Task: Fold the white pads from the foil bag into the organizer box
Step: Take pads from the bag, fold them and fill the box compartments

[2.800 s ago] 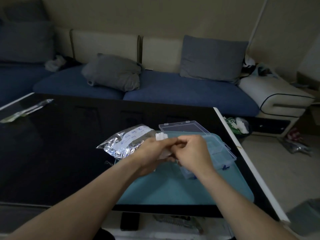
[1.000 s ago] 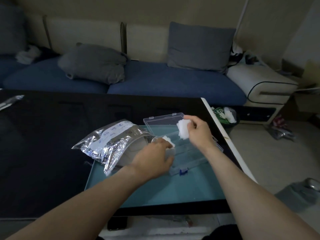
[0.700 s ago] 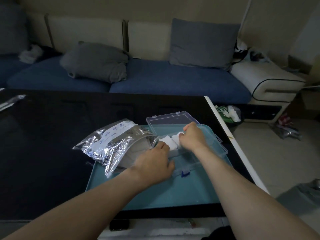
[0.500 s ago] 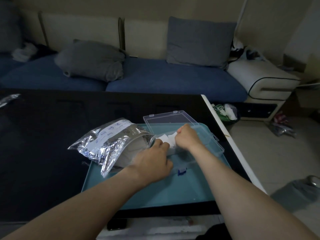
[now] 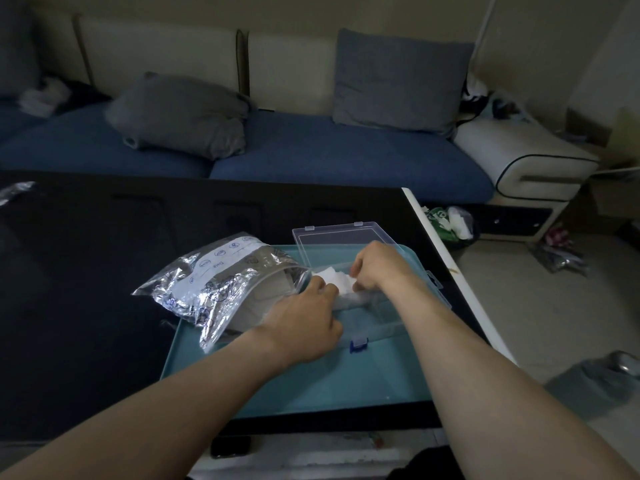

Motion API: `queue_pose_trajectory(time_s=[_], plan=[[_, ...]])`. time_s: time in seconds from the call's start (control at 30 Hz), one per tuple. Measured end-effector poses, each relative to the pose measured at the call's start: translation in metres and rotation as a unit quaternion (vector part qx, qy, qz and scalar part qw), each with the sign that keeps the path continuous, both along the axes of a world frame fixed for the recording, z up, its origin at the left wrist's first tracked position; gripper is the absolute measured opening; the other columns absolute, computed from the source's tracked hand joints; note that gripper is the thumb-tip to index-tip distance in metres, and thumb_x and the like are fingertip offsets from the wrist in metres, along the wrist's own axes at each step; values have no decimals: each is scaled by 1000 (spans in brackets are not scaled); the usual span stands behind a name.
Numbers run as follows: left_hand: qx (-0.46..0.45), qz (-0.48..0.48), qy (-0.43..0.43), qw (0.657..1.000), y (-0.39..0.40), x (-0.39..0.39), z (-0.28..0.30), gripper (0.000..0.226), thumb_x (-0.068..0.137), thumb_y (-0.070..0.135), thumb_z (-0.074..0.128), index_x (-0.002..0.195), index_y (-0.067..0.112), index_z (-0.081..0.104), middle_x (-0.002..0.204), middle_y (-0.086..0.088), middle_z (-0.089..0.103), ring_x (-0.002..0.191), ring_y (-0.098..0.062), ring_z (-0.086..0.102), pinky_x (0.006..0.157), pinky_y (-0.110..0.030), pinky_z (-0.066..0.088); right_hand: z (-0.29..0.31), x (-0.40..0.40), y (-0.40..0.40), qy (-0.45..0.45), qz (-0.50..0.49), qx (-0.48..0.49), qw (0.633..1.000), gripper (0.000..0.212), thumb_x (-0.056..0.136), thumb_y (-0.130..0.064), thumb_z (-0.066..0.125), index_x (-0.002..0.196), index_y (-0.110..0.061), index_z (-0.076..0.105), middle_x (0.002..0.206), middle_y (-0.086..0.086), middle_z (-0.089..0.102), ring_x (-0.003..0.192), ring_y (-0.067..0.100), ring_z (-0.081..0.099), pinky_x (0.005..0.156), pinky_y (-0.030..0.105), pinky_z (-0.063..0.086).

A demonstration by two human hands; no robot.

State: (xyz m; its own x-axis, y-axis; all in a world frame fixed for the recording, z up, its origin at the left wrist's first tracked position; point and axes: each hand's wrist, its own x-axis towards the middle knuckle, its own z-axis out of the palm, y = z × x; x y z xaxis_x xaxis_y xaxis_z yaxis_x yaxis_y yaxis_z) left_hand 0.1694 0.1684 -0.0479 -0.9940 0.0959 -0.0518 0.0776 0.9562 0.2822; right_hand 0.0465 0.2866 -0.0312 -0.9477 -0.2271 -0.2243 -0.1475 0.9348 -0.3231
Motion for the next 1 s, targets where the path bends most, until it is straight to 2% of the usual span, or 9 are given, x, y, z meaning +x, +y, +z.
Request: queue_pose_trajectory(time_s=[0.1,0.2,0.33,0.43,0.5,0.6,0.7,0.83,1.0], plan=[[2,0,-1,1000,-2,1,1,45,91,29,47,134,15,44,137,-6,40,111,-34,56,89,-42,46,6,3,6,-37,58,-63,996,34,83,-12,79,115,-21,75,113,-3,68,101,14,63,89,25,49],[23,2,14,1000,-6,3,7,43,90,31,51,130,15,50,134,-5,44,109,-32,59,90,-43,49,6,6,4,-50,72,-45,995,33,86,-13,77,118,-21,74,124,1,69,111,17,63,97,29,49],[126,41,164,977,-19,8,35,24,89,27,56,108,20,68,111,2,67,97,-18,64,85,-34,52,8,7,5,-74,79,-21,994,25,94,-17,66,119,-20,73,125,2,69,114,21,62,105,34,47],[197,117,257,939,-35,12,58,12,88,23,60,87,19,71,82,7,71,71,-12,64,69,-31,51,14,9,9,28,24,-92,995,25,99,-11,56,113,-17,76,118,3,72,100,16,65,89,24,48],[180,155,271,933,-50,11,64,11,86,30,64,86,20,68,75,8,67,69,-13,62,66,-32,49,21,19,3,149,-27,-185,971,24,99,-6,56,112,-17,73,115,1,71,94,11,62,79,19,46],[69,172,178,966,-78,7,54,48,75,62,62,107,26,59,97,6,58,88,-18,59,74,-34,48,31,44,-20,162,72,-284,942,19,95,-8,64,109,-17,72,105,-4,70,90,3,60,71,5,40],[47,131,94,986,-98,7,40,80,67,79,56,122,21,55,107,0,59,98,-20,58,82,-34,49,27,70,-42,56,184,-238,952,16,86,-17,75,102,-19,75,100,-6,72,90,6,64,73,14,46],[82,140,128,978,-106,4,31,31,91,39,63,109,14,64,97,-2,70,90,-22,65,72,-30,47,12,77,-53,55,233,-136,961,51,76,-25,83,125,-27,67,118,0,54,103,15,56,82,22,41],[151,186,142,960,-117,4,27,20,97,25,55,95,12,70,84,-4,70,79,-22,65,63,-29,45,15,77,-64,119,240,-158,950,56,69,-29,89,119,-24,66,107,-6,42,87,6,50,74,15,40]])
